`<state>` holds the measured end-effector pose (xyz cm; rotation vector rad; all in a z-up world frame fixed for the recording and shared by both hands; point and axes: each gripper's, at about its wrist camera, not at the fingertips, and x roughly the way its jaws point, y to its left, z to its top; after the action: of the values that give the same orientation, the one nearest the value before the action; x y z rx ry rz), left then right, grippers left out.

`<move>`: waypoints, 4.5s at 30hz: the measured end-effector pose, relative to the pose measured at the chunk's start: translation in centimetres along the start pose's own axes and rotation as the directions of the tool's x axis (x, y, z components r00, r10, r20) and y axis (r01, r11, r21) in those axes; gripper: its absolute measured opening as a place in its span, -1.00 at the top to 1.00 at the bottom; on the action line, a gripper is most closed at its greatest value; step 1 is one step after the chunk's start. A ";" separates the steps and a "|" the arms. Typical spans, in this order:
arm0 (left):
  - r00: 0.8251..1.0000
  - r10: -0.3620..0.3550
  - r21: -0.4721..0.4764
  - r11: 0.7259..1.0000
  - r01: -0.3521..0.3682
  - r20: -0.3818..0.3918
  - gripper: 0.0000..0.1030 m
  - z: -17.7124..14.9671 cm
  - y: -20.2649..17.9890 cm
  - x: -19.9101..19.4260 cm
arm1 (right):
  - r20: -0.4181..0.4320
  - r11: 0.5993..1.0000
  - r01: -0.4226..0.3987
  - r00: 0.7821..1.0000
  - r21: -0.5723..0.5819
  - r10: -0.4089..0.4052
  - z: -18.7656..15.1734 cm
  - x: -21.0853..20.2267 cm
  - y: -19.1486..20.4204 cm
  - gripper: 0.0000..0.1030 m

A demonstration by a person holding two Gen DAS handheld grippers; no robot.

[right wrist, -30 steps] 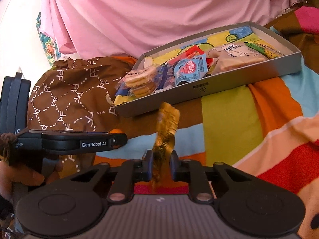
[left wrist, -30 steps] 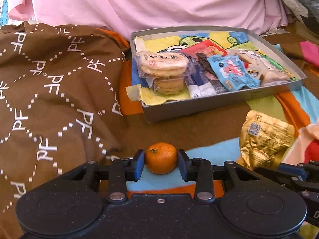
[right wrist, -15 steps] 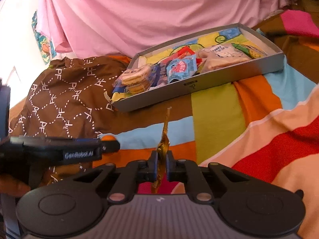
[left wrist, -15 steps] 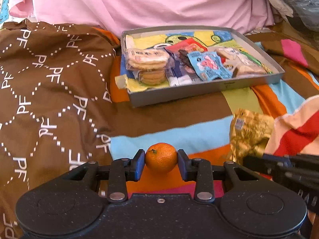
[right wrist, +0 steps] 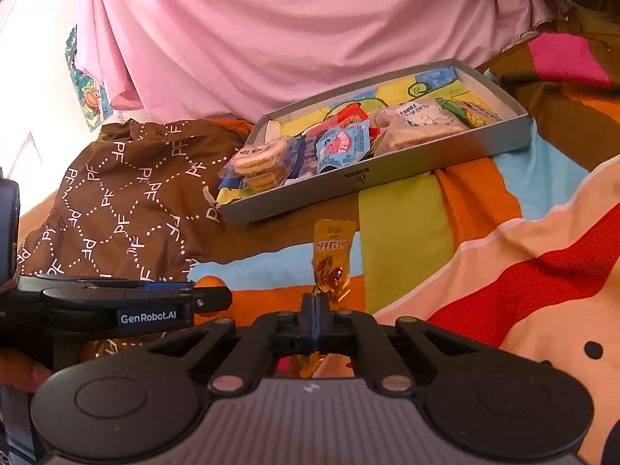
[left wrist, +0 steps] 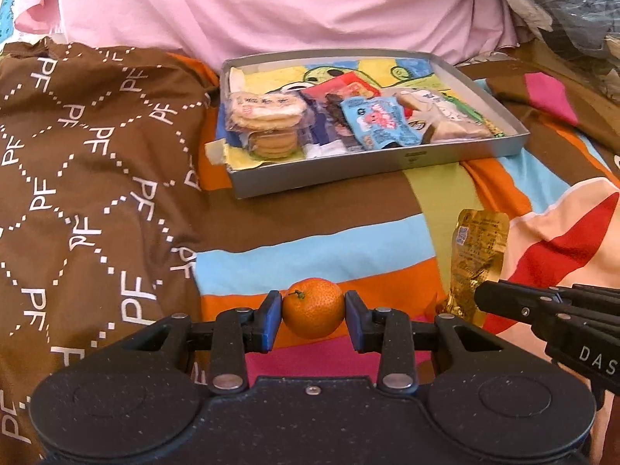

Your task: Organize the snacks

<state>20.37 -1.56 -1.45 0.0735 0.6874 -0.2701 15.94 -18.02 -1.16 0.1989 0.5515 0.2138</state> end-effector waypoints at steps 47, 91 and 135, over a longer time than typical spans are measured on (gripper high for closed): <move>0.983 -0.022 0.023 1.000 0.018 0.184 0.28 8.1 -0.3 0.8 | 0.075 0.991 -0.027 0.996 -0.135 0.037 7.2 -0.3 -0.2 0.66; 0.962 0.015 -0.215 0.976 0.046 0.274 0.11 16.2 -0.2 12.8 | 0.054 0.963 0.093 0.995 -0.254 -0.082 19.6 13.8 -6.1 -0.08; 0.923 0.082 -0.187 0.982 -0.011 0.377 -0.92 10.7 -1.2 -2.7 | 0.286 0.950 0.206 0.949 -0.234 -0.135 14.9 -1.8 -1.1 -1.00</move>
<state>24.65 -3.76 8.51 -0.1357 0.3164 -0.1669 22.65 -21.47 11.89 -0.0781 0.2649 0.0855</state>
